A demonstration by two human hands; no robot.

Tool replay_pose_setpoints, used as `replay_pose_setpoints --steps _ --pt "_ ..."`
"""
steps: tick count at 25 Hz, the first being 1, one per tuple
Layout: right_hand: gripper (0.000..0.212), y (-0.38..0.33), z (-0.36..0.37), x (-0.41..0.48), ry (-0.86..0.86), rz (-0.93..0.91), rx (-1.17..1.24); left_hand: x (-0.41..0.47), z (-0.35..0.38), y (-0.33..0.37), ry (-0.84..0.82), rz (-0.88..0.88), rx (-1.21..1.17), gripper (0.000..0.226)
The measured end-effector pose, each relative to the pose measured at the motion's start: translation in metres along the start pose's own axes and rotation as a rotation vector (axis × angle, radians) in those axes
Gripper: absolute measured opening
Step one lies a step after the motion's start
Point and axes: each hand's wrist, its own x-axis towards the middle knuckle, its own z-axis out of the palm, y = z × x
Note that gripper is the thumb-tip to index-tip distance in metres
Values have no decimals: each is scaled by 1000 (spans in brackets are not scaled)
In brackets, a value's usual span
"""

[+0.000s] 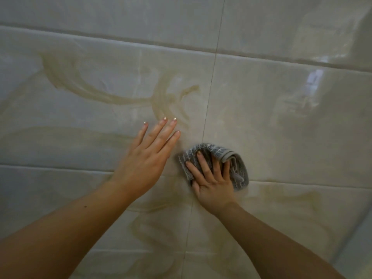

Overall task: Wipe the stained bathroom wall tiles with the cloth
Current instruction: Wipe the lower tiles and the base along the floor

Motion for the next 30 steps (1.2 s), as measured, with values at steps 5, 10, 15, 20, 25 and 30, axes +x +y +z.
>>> replay_pose_setpoints --steps 5,10,15,20,25,30 --pt "61 46 -2 -22 24 32 -17 7 15 29 11 28 -13 59" --pt "62 119 -11 -61 33 135 -75 21 28 50 40 47 -39 58" --pt "57 159 -21 -75 5 241 -82 39 39 76 60 89 -38 58" --pt "56 183 -24 -89 -20 372 -66 59 49 106 66 145 -58 60" --pt "63 244 -32 -120 -92 716 -4 70 62 132 59 191 -55 59" --pt "76 314 -48 -127 -77 1087 96 79 65 151 53 196 -34 58"
